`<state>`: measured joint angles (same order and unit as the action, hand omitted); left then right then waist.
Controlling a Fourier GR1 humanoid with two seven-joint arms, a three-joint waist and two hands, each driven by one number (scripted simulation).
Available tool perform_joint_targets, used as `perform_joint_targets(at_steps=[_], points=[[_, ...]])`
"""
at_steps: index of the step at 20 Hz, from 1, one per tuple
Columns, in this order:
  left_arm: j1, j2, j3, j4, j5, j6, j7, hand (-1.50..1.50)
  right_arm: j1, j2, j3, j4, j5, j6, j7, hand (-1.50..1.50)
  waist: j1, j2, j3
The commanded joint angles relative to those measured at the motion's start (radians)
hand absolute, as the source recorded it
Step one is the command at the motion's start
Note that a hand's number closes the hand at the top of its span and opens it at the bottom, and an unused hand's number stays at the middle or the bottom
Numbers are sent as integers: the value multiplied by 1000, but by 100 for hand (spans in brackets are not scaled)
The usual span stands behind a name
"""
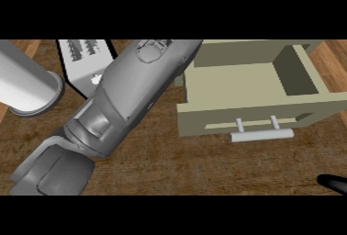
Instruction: Pick up the can, place it into the drawer and close the drawer
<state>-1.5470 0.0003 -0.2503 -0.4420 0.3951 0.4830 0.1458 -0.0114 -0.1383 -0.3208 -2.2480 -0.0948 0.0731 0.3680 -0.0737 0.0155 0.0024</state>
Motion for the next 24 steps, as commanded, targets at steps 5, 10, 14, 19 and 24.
perform_joint_targets(at_steps=[5,10,14,19,24], points=[[-84,0,-44,107,51,106,-19,-150,-8,7,35,-2,22,1,3,-150,-22,7,1],[-77,0,-81,124,80,160,-52,-150,-46,-7,47,-12,24,-2,18,-150,-28,9,1],[-76,0,-81,141,103,177,-84,-150,-30,-54,56,-25,72,44,-27,-150,-48,15,2],[-87,0,-70,124,163,178,-80,-150,-125,-121,77,52,169,57,-75,-150,-27,15,1],[-61,0,-35,131,200,163,-154,-150,-124,-152,161,97,345,63,-161,-150,-9,19,0]])
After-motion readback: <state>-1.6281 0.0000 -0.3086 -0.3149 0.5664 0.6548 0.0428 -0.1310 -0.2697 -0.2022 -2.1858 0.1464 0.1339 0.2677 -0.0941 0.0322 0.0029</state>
